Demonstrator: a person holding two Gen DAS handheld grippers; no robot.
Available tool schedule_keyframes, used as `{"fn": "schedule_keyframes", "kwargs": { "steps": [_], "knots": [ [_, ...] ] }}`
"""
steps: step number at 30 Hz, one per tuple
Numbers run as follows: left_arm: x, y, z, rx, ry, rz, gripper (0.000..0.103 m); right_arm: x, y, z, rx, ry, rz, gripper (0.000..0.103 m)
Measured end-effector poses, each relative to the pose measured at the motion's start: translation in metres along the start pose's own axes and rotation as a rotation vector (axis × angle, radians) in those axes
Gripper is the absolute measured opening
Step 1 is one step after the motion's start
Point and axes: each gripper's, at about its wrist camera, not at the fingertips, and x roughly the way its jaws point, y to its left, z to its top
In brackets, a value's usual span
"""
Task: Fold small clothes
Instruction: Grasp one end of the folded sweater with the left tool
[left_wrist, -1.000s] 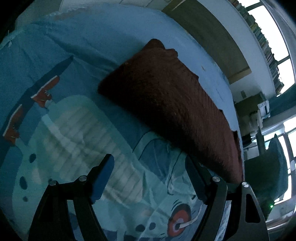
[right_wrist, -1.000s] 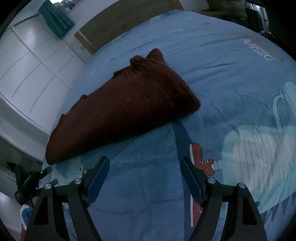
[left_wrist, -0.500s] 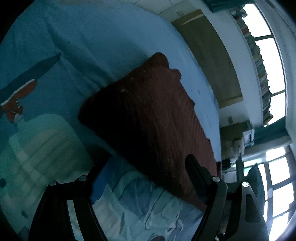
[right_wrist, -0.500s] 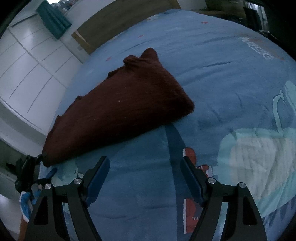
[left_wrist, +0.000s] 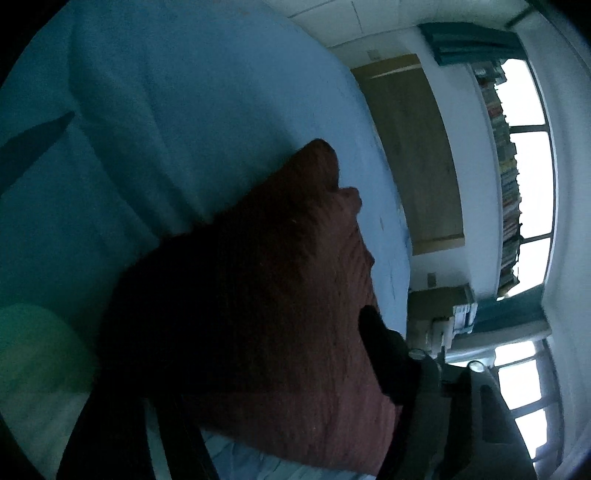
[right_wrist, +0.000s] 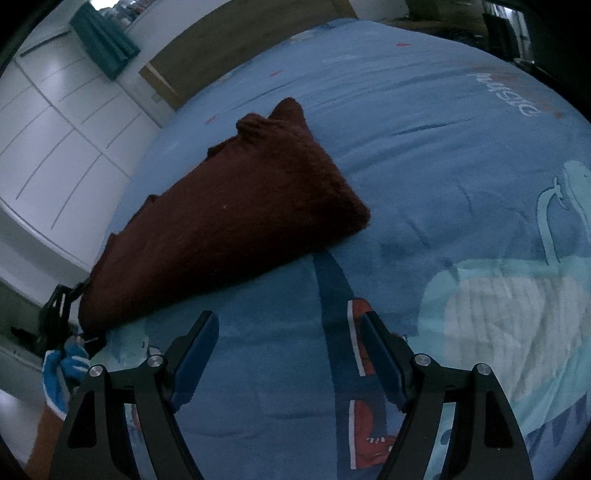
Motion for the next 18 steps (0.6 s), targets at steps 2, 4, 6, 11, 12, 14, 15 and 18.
{"fn": "schedule_keyframes", "kwargs": {
  "steps": [2, 4, 6, 11, 12, 14, 15, 18],
  "knots": [
    [0.004, 0.003, 0.005, -0.03, 0.0, -0.016, 0.043, 0.0, -0.002, 0.0, 0.003, 0.002, 0.002, 0.08],
    [0.008, 0.009, 0.01, -0.075, 0.001, -0.03, 0.038, -0.001, -0.003, 0.0, 0.004, 0.002, 0.003, 0.08],
    [0.007, 0.013, 0.013, -0.1, 0.006, -0.04, 0.032, -0.002, -0.004, 0.0, 0.003, 0.0, 0.004, 0.08],
    [0.002, 0.014, 0.018, -0.122, 0.01, -0.051, 0.025, -0.009, -0.01, 0.001, 0.003, -0.014, 0.005, 0.08],
    [0.001, 0.012, 0.018, -0.118, 0.006, -0.045, 0.025, -0.011, -0.012, 0.001, 0.007, -0.018, 0.005, 0.08],
    [-0.002, 0.008, 0.017, -0.11, 0.001, -0.035, 0.025, -0.014, -0.016, 0.001, 0.018, -0.026, 0.008, 0.08],
    [-0.002, 0.004, 0.016, -0.107, -0.001, -0.033, 0.025, -0.016, -0.018, 0.001, 0.022, -0.029, 0.009, 0.08],
    [-0.001, -0.01, 0.017, -0.077, -0.004, -0.026, 0.024, -0.021, -0.023, 0.0, 0.028, -0.035, 0.013, 0.08]
  ]
}}
